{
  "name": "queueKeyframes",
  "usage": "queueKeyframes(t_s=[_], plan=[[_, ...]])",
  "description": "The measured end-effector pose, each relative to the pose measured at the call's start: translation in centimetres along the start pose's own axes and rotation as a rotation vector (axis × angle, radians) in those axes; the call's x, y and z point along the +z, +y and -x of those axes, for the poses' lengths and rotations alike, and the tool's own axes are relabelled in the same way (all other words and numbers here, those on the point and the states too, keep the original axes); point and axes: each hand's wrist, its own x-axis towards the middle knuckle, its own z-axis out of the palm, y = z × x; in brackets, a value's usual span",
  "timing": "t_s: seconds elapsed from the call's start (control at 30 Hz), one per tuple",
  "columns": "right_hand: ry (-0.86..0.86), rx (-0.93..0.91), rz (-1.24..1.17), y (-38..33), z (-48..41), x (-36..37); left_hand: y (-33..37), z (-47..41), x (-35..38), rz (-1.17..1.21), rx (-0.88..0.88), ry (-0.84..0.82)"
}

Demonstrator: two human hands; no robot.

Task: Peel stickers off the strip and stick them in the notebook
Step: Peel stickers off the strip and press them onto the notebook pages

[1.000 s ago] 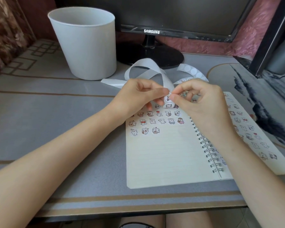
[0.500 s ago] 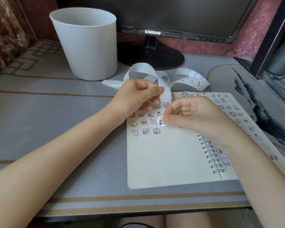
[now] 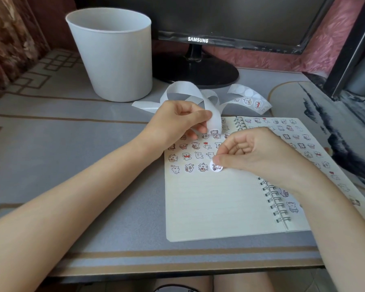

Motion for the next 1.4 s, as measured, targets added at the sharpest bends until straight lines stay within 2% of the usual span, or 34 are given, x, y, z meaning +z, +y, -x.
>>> queueKeyframes(t_s=[0.73,1.07,1.3,1.4], plan=[[0.017,-0.046,0.069,0.4,-0.1,0.6,0.0,0.0,0.0,-0.004,-0.007,-0.006],[0.035,-0.053,0.176,0.7,-0.5,0.2,0.0,0.0,0.1,-0.016,-0.01,-0.006],[-0.1,-0.04,0.228,0.7,-1.0,-0.7,-0.1,0.0,0.1,-0.023,-0.008,-0.006],[-0.107,-0.04,0.165,0.8,-1.0,-0.7,0.0,0.0,0.1,-0.021,-0.008,-0.007]])
